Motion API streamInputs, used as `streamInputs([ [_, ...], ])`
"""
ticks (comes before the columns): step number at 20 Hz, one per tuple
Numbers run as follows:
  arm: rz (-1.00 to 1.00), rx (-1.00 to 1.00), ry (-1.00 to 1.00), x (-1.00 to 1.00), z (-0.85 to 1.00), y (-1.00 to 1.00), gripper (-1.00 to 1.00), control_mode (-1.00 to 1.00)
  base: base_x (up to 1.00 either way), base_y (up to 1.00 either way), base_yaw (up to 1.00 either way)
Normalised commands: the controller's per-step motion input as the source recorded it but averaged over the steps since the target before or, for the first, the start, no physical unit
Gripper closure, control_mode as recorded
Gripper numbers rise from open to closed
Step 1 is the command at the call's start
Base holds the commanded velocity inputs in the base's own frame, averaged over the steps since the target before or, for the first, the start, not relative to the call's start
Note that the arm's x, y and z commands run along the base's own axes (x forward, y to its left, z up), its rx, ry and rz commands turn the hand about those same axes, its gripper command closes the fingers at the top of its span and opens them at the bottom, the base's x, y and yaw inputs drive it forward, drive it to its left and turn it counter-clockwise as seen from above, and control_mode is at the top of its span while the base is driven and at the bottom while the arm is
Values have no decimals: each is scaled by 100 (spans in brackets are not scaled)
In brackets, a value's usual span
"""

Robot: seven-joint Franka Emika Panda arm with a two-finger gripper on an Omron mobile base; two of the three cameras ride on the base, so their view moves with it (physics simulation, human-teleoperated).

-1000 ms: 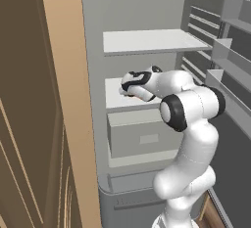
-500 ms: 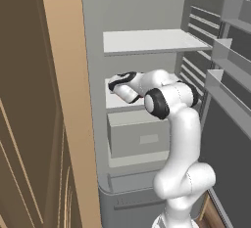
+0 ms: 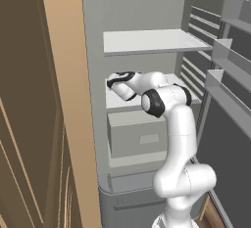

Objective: Place the mustard and mustard from the counter to the top shelf of the fridge. If the existing items in the fridge are on the top shelf, move them to other shelves.

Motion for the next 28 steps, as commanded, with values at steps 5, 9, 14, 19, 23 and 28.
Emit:
streamInputs([
  [5, -2, 0, 5, 0, 6, 0, -100, -100, 0, 0, 0],
  [9, -3, 0, 1, -22, 50, 0, -100, -100, 0, 0, 0],
  [14, -1, 0, -2, -79, 91, 0, -100, -100, 0, 0, 0],
  [19, 0, 0, -17, -100, 100, 0, -100, -100, 0, 0, 0],
  [23, 0, 0, -25, -100, 81, -9, -100, -100, 0, 0, 0],
  [28, 0, 0, -19, -100, 51, -24, -100, -100, 0, 0, 0],
])
